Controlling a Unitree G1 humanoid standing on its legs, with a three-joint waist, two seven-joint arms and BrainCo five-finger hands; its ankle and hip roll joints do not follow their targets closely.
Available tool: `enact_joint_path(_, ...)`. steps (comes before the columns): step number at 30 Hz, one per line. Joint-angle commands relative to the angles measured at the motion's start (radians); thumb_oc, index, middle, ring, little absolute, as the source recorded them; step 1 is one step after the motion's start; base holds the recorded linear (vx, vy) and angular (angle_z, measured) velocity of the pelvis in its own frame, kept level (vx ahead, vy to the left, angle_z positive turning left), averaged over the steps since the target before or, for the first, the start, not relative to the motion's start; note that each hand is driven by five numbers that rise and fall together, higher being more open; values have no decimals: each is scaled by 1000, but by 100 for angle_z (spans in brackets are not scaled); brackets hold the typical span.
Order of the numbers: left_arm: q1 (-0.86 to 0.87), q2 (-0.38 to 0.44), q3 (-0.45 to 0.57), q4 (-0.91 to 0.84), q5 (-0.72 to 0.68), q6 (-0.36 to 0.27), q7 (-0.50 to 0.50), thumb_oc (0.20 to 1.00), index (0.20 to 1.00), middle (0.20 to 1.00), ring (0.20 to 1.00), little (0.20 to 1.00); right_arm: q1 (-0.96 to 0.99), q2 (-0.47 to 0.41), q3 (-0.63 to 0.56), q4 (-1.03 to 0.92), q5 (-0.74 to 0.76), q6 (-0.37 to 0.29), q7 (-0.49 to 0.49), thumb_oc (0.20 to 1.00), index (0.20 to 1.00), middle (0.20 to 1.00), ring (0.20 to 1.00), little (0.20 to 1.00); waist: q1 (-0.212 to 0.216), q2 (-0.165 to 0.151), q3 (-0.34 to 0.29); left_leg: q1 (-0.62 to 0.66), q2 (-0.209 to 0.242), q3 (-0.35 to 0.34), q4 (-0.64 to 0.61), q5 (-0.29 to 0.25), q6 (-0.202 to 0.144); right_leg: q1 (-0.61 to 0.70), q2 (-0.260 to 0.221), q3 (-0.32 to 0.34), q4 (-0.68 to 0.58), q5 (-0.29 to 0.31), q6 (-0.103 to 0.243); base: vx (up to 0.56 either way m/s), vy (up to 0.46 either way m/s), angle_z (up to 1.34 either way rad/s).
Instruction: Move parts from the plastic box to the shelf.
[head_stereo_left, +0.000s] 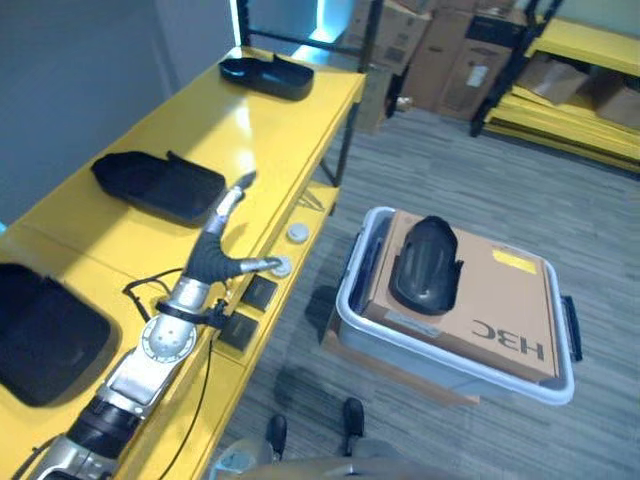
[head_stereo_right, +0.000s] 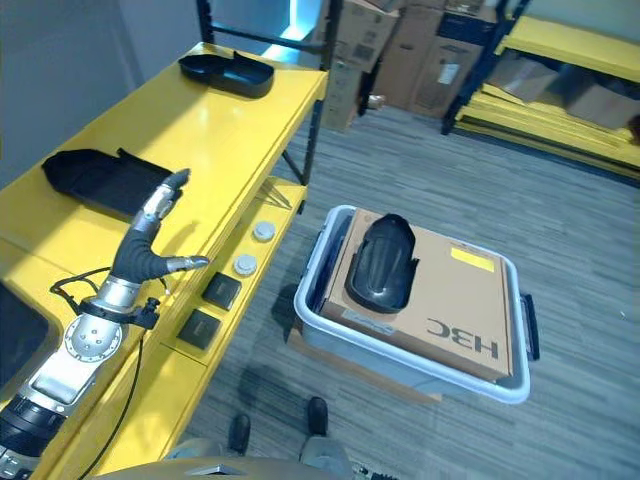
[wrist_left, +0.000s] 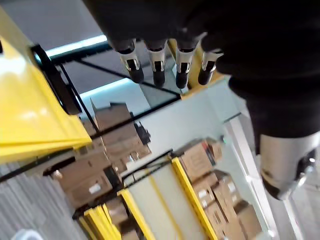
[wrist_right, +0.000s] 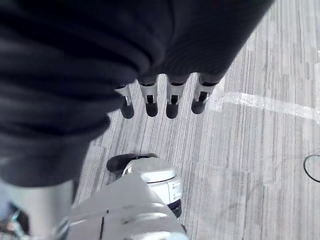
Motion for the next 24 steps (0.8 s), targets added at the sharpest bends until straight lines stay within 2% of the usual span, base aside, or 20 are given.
enact_joint_path(1, -94, -17, 3, -62, 5, -81, -62, 1000, 1000, 1000, 1000, 1000, -37, -13, 25, -4, -70, -33, -7, 1000, 1000, 1000, 1000, 1000, -4, 23, -16, -18, 1, -43, 74, -90, -29, 46, -15, -9, 62, -43, 43, -5, -111, -51)
enact_joint_path(5, -113, -35, -36, -111, -54, -16, -110, 1000, 1000, 1000, 1000, 1000, -32, -7, 39, -12, -111, -31, 7, 1000, 1000, 1000, 1000, 1000, -3, 14, -25, -1, 25, -13, 45, -82, -42, 61, -44, -36, 5, -8, 64, -12, -168, -42)
enact_joint_path(9, -132, -50, -87, -108, -70, 21, -139, 1000, 1000, 1000, 1000, 1000, -34, 2, 80, -38, -122, -88, 4, 1000, 1000, 1000, 1000, 1000, -18, 12, -23, 19, 56, 4, 9, -69, -68, 71, -30, -34, -54, 17, 69, -23, -227, -28)
enact_joint_path(12, -124, -61, -111, -105, -109, 46, -151, 1000, 1000, 1000, 1000, 1000, -32, -4, 101, -71, -117, -189, -46, 1000, 1000, 1000, 1000, 1000, -24, 14, -23, 13, 78, 8, 3, -57, -84, 82, -9, -33, -62, 2, 55, -55, -194, -7)
enact_joint_path(13, -108, -69, -125, -84, -111, 52, -129, 1000, 1000, 1000, 1000, 1000, -32, -22, 111, -145, -81, -274, -98, 1000, 1000, 1000, 1000, 1000, -31, 13, -17, 0, 92, 14, 21, -56, -94, 83, 0, -34, -64, -3, 44, -78, -181, 4)
enact_joint_path(14, -104, -70, -127, -78, -105, 50, -121, 1000, 1000, 1000, 1000, 1000, -32, -28, 113, -171, -81, -296, -124, 1000, 1000, 1000, 1000, 1000, -34, 12, -16, -3, 95, 16, 27, -57, -96, 83, 1, -34, -65, -4, 42, -86, -156, 6)
enact_joint_path(16, -72, -74, -130, -35, -82, 65, -73, 1000, 1000, 1000, 1000, 1000, -26, -78, 118, -355, -93, -318, -223, 1000, 1000, 1000, 1000, 1000, -54, 9, -5, -27, 106, 38, 77, -63, -105, 81, 5, -29, -69, -1, 28, -81, -101, -2)
enact_joint_path(18, -50, -66, -131, 48, -41, 32, -13, 1000, 1000, 1000, 1000, 1000, -7, -126, 121, -536, -101, -345, -293, 1000, 1000, 1000, 1000, 1000, -66, -1, 14, -81, 112, 42, 167, -52, -118, 82, 2, -23, -70, 7, 18, -58, -106, -12)
enact_joint_path(19, -24, -67, -114, 136, -34, 37, 19, 1000, 1000, 1000, 1000, 1000, 13, -167, 101, -671, -114, -409, -331, 1000, 1000, 1000, 1000, 1000, -77, -2, 33, -133, 115, 34, 256, -46, -124, 96, 11, -12, -73, -1, 11, -1, -69, -25)
enact_joint_path(21, -4, -74, -99, 236, -43, 22, 31, 1000, 1000, 1000, 1000, 1000, 31, -194, 68, -789, -136, -451, -354, 1000, 1000, 1000, 1000, 1000, -90, -2, 40, -151, 121, 57, 260, -37, -127, 99, 12, -18, -77, -2, 12, 21, 9, -17)
enact_joint_path(22, 6, -77, -96, 263, -42, 14, 34, 1000, 1000, 1000, 1000, 1000, 34, -202, 59, -828, -136, -442, -354, 1000, 1000, 1000, 1000, 1000, -93, 0, 40, -151, 123, 65, 245, -34, -127, 100, 12, -20, -79, -3, 14, 29, 66, -23)
enact_joint_path(24, 36, -92, -103, 364, -67, 46, 22, 1000, 1000, 1000, 1000, 1000, 41, -238, 23, -960, -145, -505, -381, 1000, 1000, 1000, 1000, 1000, -112, 6, 37, -118, 125, 89, 146, -31, -122, 94, 9, -20, -84, -6, 25, 69, 126, -36)
